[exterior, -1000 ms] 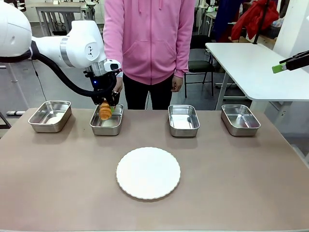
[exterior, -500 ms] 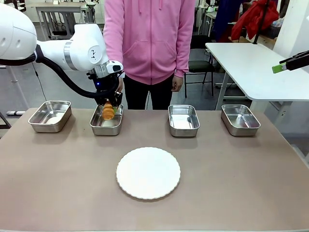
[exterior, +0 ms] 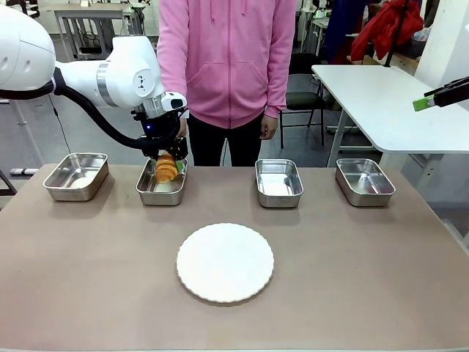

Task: Place the bread in the container.
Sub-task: Place the Butter Roll into the Airtight Container indicated by the human.

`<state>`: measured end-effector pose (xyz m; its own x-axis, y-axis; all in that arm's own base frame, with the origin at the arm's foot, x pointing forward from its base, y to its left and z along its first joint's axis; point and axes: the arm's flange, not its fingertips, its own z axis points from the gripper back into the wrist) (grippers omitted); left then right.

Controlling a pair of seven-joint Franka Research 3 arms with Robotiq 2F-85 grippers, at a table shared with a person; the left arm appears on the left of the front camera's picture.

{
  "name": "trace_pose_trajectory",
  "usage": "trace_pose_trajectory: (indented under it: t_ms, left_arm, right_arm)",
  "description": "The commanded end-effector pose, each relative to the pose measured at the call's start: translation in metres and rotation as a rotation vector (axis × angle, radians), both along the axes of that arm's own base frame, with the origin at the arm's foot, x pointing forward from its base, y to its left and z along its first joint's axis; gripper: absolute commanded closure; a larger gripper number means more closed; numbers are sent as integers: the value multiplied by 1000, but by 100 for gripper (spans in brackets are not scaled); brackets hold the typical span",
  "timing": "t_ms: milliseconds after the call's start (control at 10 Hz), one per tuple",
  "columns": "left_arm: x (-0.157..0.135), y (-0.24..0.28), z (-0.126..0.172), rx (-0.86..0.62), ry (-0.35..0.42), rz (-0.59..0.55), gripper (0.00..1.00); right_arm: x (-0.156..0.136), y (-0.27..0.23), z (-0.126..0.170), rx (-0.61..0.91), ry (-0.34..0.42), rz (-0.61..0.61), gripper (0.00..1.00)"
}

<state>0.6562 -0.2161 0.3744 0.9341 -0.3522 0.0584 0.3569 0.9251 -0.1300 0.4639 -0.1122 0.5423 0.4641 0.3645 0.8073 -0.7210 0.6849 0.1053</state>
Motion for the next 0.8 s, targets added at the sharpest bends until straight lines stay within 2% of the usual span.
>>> trace_pose_trajectory:
  t_ms: [0,400,500,600,700]
  left_arm:
    - [-11,7,0,54,4,0,0]
    - [-16,9,2,62,0,-8,0]
    - [-17,5,4,55,49,6,12]
    - [-6,3,-1,33,9,-13,12]
    - [-6,3,-1,33,9,-13,12]
  right_arm:
    - [-1,1,1,6,-6,4,0]
    - [-1,1,1,6,-6,4,0]
    - [-1,1,1,6,-6,4,0]
    - [-1,1,1,6,-6,4,0]
    - [-1,1,1,6,-6,4,0]
